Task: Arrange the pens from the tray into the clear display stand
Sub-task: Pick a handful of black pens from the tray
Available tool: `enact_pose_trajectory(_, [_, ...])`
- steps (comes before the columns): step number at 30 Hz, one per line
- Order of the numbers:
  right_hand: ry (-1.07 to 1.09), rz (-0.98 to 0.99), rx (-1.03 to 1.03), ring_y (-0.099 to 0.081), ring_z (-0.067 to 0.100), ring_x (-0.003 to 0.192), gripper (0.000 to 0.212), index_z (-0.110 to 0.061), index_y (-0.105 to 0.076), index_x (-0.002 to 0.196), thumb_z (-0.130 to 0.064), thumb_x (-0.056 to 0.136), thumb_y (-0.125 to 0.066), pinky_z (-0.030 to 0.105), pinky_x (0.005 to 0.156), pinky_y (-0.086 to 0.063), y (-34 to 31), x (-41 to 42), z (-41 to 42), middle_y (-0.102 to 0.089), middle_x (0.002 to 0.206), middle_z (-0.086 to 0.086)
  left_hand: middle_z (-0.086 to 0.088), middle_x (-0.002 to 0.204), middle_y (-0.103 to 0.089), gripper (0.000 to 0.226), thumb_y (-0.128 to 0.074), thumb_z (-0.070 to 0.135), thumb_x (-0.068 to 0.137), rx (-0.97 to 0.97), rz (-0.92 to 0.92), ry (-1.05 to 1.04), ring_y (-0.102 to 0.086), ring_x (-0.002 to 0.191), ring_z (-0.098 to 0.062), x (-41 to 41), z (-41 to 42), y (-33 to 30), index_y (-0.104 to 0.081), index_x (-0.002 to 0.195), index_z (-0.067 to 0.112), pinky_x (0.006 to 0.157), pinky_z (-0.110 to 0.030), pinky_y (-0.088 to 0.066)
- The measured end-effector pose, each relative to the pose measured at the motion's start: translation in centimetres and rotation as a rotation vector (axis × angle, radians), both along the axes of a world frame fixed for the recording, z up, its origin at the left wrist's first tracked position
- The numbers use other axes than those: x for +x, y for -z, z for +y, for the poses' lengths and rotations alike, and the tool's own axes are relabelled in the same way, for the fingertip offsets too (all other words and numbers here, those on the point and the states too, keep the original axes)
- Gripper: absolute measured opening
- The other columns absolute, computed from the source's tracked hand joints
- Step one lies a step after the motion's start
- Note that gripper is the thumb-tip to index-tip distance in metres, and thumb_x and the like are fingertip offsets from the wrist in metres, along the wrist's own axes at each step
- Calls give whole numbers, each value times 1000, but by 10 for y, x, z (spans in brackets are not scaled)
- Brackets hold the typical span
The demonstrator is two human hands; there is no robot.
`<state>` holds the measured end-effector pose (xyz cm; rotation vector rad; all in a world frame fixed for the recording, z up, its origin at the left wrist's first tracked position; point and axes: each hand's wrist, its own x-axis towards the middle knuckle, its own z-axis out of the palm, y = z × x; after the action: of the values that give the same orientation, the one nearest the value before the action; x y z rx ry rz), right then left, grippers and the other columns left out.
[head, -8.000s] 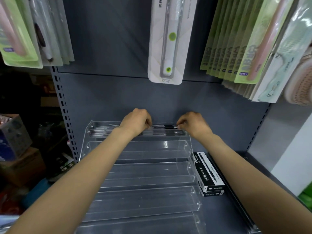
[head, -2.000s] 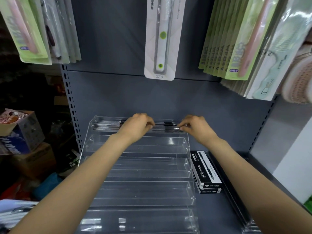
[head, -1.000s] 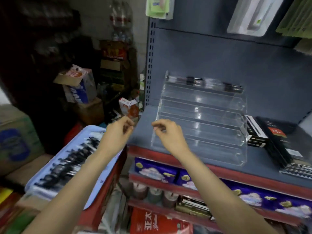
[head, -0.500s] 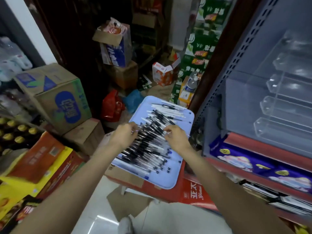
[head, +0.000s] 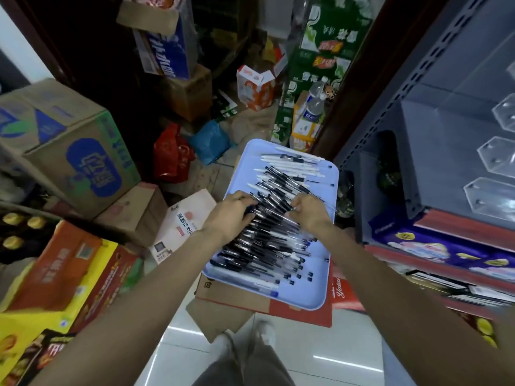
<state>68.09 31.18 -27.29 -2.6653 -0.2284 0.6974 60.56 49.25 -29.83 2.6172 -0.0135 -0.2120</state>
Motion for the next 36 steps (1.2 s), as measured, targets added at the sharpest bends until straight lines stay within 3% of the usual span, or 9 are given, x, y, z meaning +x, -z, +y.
enact_pose_trajectory(4, [-49,11,-34,-48,23,76,22,-9,-46,74,-15,90,-59,42,80,-50,-6,5,4,-45,74,13,-6,131,-48,35,-53,23,94,-4,-24,5,-48,119,-26,8,2,-3,-53,129,17,102,-41,-40])
enact_pose_trajectory(7, [-80,26,-42,-44,21,78,27,-13,-39,73,-15,90,-59,44,87,-48,-6,4,4,-42,80,11,-7,128,-47,35,-52,23,94,4,-17,2,-47,118,-27,8,1,0,-53,129,17,100,-41,-41])
enact_pose_trajectory(13, [22,14,94,-44,30,59,28,-2,-45,68,-11,90,-60,36,69,-43,-10,1,0,-42,60,18,-7,125,-47,35,-53,25,94,15,-16,3,-49,112,-26,11,-1,-4,-54,128,19,96,-39,-43])
enact_pose_trajectory(17, [79,-82,387,-40,11,56,15,-4,-49,84,-13,91,-58,30,65,-33,-42,-2,-3,-44,63,4,-7,120,-54,32,-55,25,93,-276,-74,-103,-56,107,-22,20,-13,-34,-58,122,12,90,-24,-41])
enact_pose_trajectory(20, [194,-147,718,-54,14,61,14,1,-54,84,-9,89,-61,24,65,-47,-76,-2,-9,-52,70,19,0,115,-60,37,-60,30,90,-538,-32,-80,-57,101,-9,29,-36,-73,-57,121,10,83,-15,-42])
enact_pose_trajectory(22, [275,-165,872,-52,14,60,20,-7,-46,75,-6,89,-60,23,68,-55,-94,-2,-18,-40,65,12,5,98,-64,22,-62,28,88,-659,-14,-14,-59,85,1,33,-54,-93,-60,106,14,75,-12,-45])
enact_pose_trajectory(26, [335,-212,1056,-50,23,71,31,-12,-38,68,-7,88,-61,36,77,-54,-129,0,-55,-38,67,15,0,76,-69,6,-62,20,89,-723,-77,63,-69,78,-19,44,-92,-134,-63,83,18,70,-23,-52])
enact_pose_trajectory(30, [343,-314,1111,-61,9,68,9,-13,-57,84,-7,86,-63,19,65,-50,-166,2,-118,-61,73,4,8,61,-62,25,-59,7,89,-663,-157,167,-62,59,-8,61,-145,-176,-59,68,20,57,-11,-44])
enact_pose_trajectory(36, [406,-417,1219,-61,11,73,30,-24,-49,116,-14,90,-59,19,63,-48,-210,20,-254,-67,85,-2,10,64,-62,20,-60,12,89,-544,-278,234,-61,60,-5,98,-258,-217,-63,72,22,66,-18,-51])
